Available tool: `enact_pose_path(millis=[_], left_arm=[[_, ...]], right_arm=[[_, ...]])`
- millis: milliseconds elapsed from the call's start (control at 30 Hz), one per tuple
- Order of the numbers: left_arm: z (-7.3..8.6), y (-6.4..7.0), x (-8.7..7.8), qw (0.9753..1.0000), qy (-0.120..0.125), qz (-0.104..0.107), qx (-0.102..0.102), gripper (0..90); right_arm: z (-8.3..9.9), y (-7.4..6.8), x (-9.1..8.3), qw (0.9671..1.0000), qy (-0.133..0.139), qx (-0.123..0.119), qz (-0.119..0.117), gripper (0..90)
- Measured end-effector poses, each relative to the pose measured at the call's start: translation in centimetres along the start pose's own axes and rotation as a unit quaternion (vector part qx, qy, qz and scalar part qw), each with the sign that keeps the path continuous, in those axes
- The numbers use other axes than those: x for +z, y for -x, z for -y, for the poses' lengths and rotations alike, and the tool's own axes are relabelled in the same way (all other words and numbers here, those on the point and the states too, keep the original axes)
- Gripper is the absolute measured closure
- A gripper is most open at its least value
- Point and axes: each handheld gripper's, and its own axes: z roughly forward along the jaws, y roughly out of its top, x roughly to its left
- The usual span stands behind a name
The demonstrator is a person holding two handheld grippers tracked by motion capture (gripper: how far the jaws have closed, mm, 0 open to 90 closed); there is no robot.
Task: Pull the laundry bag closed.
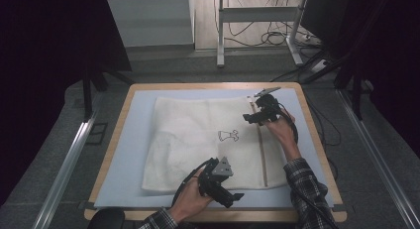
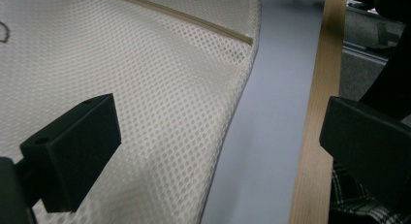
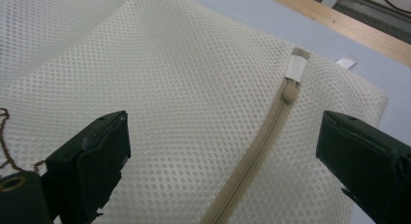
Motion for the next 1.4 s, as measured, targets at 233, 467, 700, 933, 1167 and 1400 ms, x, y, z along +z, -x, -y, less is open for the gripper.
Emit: enact_pose_path(millis=[233, 467, 700, 933, 1167, 1400], left_arm=[[1.0, -0.6, -1.6, 0.9999, 0.011, -0.003, 0.001, 0.7], [2.0, -1.3, -2.5, 0.9994, 0.022, -0.023, -0.017, 0.0], [2.5, -1.6, -3.3, 0.9989, 0.024, -0.034, -0.020, 0.0], [2.9, -2.1, -4.2, 0.9985, 0.036, -0.029, -0.027, 0.0], [3.3, -2.2, -4.7, 0.9987, 0.034, -0.030, -0.023, 0.0], [3.7, -2.4, -5.4, 0.9986, 0.035, -0.032, -0.024, 0.0]], right_arm=[[-0.1, -0.4, -0.5, 0.9998, -0.006, 0.017, 0.002, 2.9], [0.2, -0.6, -1.2, 0.9999, -0.002, 0.015, -0.003, 2.7], [0.4, -1.3, -2.0, 0.9999, 0.006, 0.001, -0.014, 1.7], [0.3, -2.1, -2.8, 0.9998, 0.015, -0.009, -0.013, 0.3], [0.5, -2.7, -3.1, 0.9995, 0.014, -0.024, -0.012, 0.0], [0.8, -3.3, -3.7, 0.9992, 0.017, -0.035, -0.007, 0.0]])
